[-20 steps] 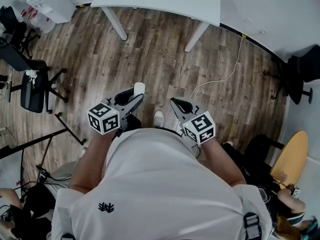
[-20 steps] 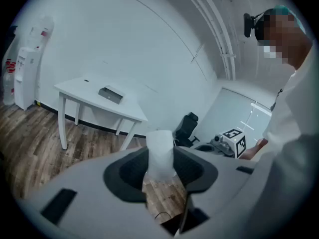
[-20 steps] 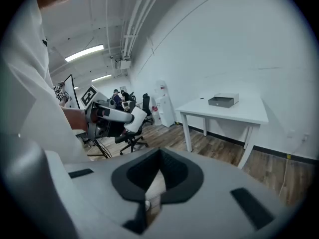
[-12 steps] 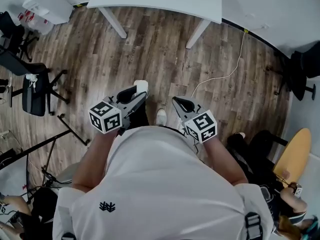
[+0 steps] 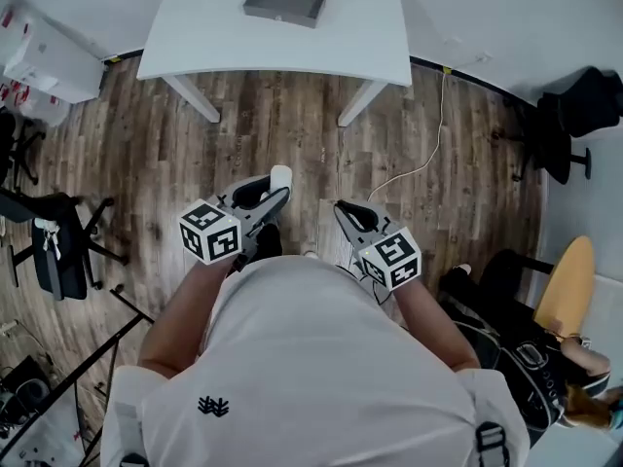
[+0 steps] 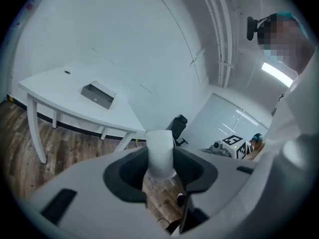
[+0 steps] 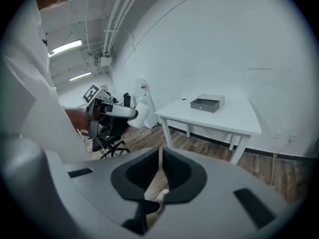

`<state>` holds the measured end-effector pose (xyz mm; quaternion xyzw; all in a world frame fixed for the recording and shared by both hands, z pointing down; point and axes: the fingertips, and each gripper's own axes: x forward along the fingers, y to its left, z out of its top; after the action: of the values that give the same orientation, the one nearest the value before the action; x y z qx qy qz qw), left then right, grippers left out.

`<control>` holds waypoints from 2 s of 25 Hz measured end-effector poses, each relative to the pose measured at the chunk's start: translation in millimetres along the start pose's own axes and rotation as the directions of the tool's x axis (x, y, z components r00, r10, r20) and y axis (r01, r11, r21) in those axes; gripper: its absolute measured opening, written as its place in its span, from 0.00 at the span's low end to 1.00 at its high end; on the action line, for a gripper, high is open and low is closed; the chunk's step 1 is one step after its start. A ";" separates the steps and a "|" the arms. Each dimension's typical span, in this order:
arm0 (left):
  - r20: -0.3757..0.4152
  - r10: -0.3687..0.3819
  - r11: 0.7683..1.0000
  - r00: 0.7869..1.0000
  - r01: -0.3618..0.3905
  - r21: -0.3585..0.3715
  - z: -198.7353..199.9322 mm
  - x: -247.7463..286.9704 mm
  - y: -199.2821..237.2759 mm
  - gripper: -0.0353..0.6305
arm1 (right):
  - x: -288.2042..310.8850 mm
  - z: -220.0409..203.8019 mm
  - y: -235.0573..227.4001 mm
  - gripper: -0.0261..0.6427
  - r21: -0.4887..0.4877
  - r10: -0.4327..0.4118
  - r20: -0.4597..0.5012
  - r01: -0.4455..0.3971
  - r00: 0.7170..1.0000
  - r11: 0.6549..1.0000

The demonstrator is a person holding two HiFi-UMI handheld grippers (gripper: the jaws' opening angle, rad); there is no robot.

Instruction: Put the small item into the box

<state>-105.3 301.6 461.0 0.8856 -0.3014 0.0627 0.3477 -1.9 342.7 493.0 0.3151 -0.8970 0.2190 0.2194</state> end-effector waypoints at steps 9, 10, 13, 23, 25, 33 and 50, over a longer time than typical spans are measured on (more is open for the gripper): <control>-0.041 -0.052 0.997 0.998 0.054 0.055 65.2 6.5 75.2 0.30 | 71.4 79.6 -25.7 0.05 -0.006 -0.052 0.041 0.052 0.998 0.999; -0.041 -0.045 0.997 0.998 0.047 0.056 69.4 5.2 83.7 0.30 | 76.6 83.5 -25.5 0.05 -0.005 -0.052 0.034 0.052 0.998 0.999; -0.024 -0.028 0.999 0.999 0.029 0.045 82.1 1.7 100.5 0.30 | 87.0 89.4 -25.9 0.05 -0.016 -0.037 0.005 0.037 0.999 0.999; 0.013 0.077 0.996 0.997 -0.078 0.048 144.1 37.3 160.9 0.30 | 136.0 135.0 -93.0 0.05 -0.027 0.039 0.025 -0.038 0.999 0.999; 0.014 0.102 0.994 0.995 -0.103 0.048 158.8 51.2 173.1 0.30 | 147.8 147.0 -112.4 0.05 -0.040 0.070 0.021 -0.069 0.997 0.997; 0.011 0.176 0.983 0.984 -0.177 0.054 216.6 107.1 211.6 0.30 | 168.5 198.7 -180.4 0.05 -0.073 0.137 0.034 -0.135 0.990 0.988; -0.131 0.377 0.926 0.917 -0.367 0.095 266.4 215.5 332.2 0.30 | 170.8 197.6 -289.0 0.05 0.056 0.158 0.039 -0.160 0.987 0.986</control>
<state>-148.7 -169.7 522.2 0.8165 -0.4353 0.2029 0.3204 18.4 -46.2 497.8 0.2527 -0.9161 0.2565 0.1766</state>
